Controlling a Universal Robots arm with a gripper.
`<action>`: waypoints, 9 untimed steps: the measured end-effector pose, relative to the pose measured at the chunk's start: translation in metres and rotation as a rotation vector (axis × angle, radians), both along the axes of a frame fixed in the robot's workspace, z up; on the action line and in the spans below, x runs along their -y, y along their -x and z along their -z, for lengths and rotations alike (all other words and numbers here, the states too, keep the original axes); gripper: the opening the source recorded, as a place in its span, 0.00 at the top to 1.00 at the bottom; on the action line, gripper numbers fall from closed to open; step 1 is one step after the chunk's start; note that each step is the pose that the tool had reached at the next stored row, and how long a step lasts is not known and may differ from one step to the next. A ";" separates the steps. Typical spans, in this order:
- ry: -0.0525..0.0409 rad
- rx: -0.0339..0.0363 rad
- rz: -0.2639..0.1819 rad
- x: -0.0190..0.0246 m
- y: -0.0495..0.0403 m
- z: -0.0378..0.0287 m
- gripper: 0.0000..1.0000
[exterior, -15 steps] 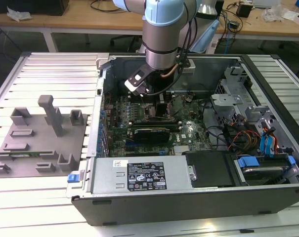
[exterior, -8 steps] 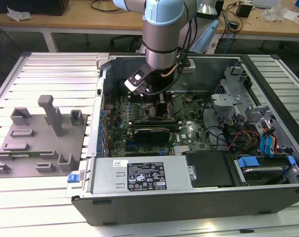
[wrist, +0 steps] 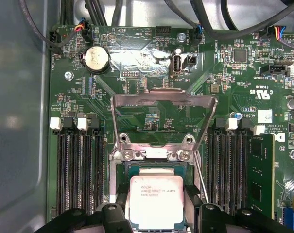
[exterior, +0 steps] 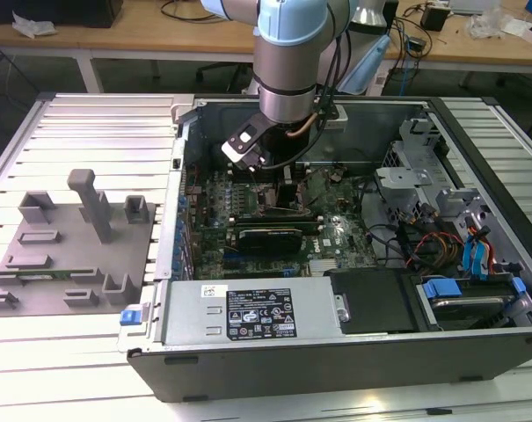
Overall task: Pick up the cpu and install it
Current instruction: 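Place the cpu into insertion slot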
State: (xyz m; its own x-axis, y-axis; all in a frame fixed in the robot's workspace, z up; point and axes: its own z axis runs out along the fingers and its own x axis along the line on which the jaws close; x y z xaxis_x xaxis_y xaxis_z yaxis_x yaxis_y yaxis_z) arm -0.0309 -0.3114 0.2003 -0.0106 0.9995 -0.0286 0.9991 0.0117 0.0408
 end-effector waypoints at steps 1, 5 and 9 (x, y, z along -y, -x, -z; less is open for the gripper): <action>0.0000 -0.0001 0.000 0.0000 0.0000 0.0000 0.47; 0.0006 -0.0003 -0.003 0.0001 -0.0009 -0.0002 0.47; 0.0000 -0.0003 -0.003 0.0000 -0.0012 0.0000 0.47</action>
State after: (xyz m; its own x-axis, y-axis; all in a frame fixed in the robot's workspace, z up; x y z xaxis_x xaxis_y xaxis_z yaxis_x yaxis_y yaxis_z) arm -0.0297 -0.3114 0.2003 -0.0139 0.9995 -0.0286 0.9991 0.0151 0.0405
